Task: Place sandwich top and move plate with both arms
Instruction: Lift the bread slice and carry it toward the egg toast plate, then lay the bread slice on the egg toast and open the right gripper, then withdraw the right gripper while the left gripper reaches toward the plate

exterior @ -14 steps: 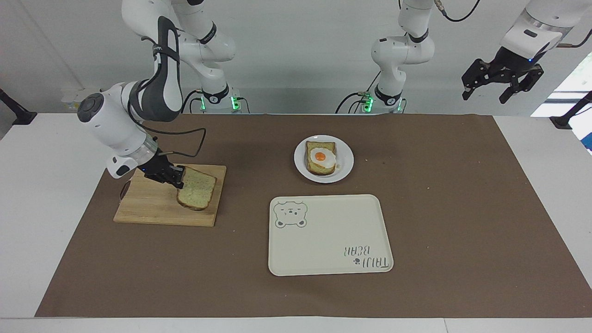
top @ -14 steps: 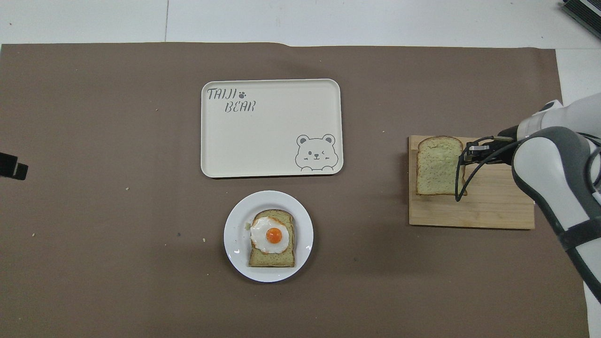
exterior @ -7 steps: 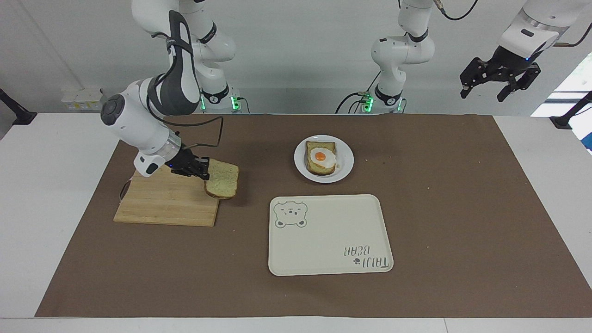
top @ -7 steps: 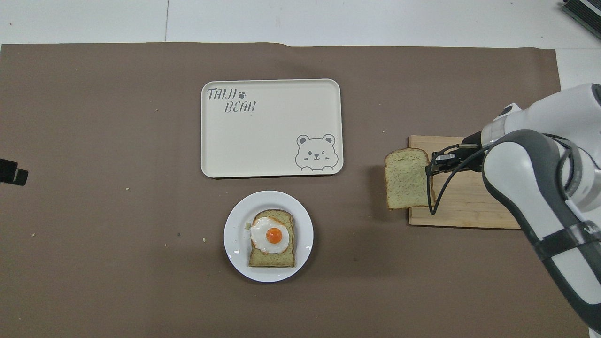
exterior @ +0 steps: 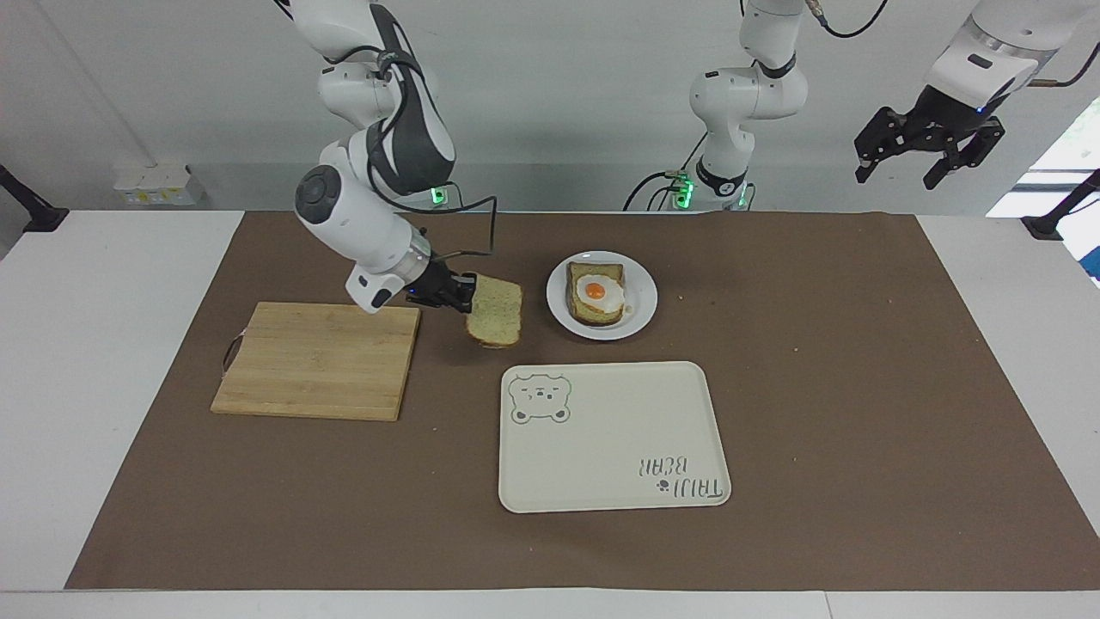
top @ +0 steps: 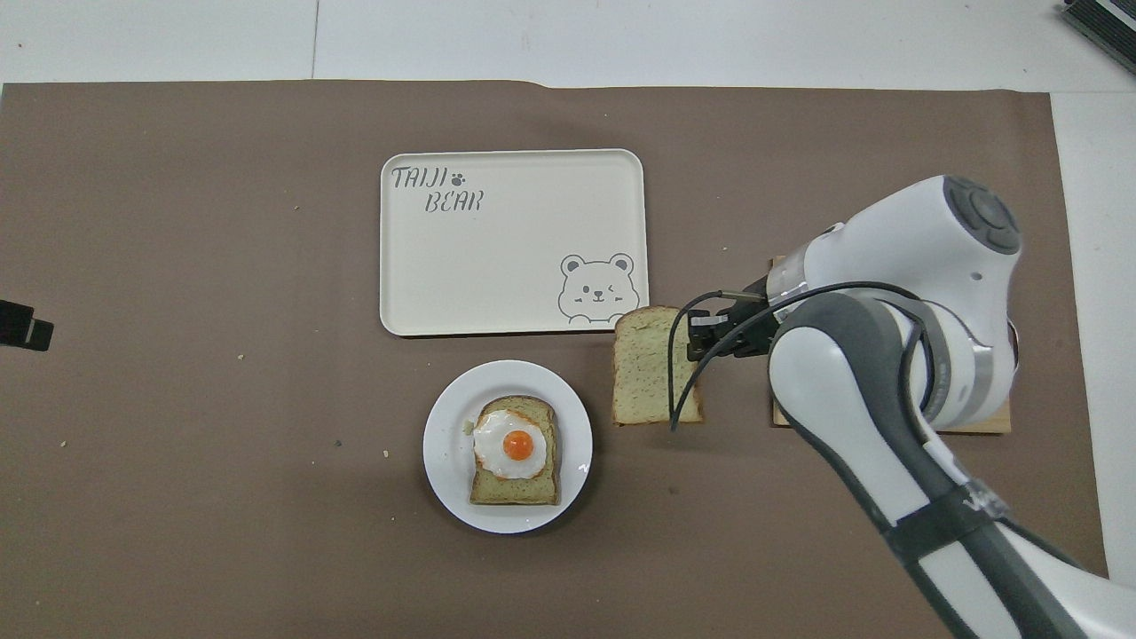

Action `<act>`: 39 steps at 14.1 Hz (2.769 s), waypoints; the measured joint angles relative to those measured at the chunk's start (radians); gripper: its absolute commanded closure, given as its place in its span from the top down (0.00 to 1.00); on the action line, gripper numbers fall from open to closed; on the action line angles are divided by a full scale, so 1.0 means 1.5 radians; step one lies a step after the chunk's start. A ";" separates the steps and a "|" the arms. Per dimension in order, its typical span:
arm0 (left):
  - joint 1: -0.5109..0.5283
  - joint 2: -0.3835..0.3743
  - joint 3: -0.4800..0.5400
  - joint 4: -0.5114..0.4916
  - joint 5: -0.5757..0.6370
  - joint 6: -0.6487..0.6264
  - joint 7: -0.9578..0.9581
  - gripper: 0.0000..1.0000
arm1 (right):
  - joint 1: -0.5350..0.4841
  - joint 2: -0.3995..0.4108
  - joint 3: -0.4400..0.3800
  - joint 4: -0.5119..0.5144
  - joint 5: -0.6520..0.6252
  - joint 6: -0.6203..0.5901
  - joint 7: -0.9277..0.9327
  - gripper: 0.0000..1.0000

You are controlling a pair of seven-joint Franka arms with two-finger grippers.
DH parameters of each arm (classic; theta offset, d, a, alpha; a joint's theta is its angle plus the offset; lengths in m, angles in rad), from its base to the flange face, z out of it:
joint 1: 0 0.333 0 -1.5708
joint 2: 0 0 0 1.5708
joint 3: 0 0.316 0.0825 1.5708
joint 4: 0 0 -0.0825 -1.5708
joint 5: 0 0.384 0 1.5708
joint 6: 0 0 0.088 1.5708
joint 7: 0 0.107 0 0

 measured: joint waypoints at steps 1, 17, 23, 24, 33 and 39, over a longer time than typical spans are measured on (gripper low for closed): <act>0.000 0.000 0.000 0.000 0.000 0.000 0.000 1.00 | 0.020 -0.003 0.000 0.000 0.013 0.001 0.017 0.00; 0.001 -0.002 0.003 -0.001 0.000 -0.009 0.000 1.00 | 0.203 -0.005 0.000 -0.067 0.075 0.106 0.127 0.00; 0.001 -0.003 0.004 -0.004 0.000 -0.018 -0.005 1.00 | 0.235 0.039 -0.001 -0.080 0.076 0.172 0.130 0.57; 0.001 -0.003 0.004 -0.005 0.000 -0.019 -0.005 1.00 | 0.234 0.039 -0.001 -0.081 0.076 0.171 0.130 1.00; -0.001 -0.012 0.000 -0.018 0.000 -0.020 -0.005 1.00 | 0.194 0.002 -0.014 -0.038 -0.074 0.122 0.130 1.00; -0.001 -0.020 -0.003 -0.031 -0.005 -0.019 -0.005 1.00 | 0.108 -0.071 -0.016 -0.033 -0.201 0.058 0.129 1.00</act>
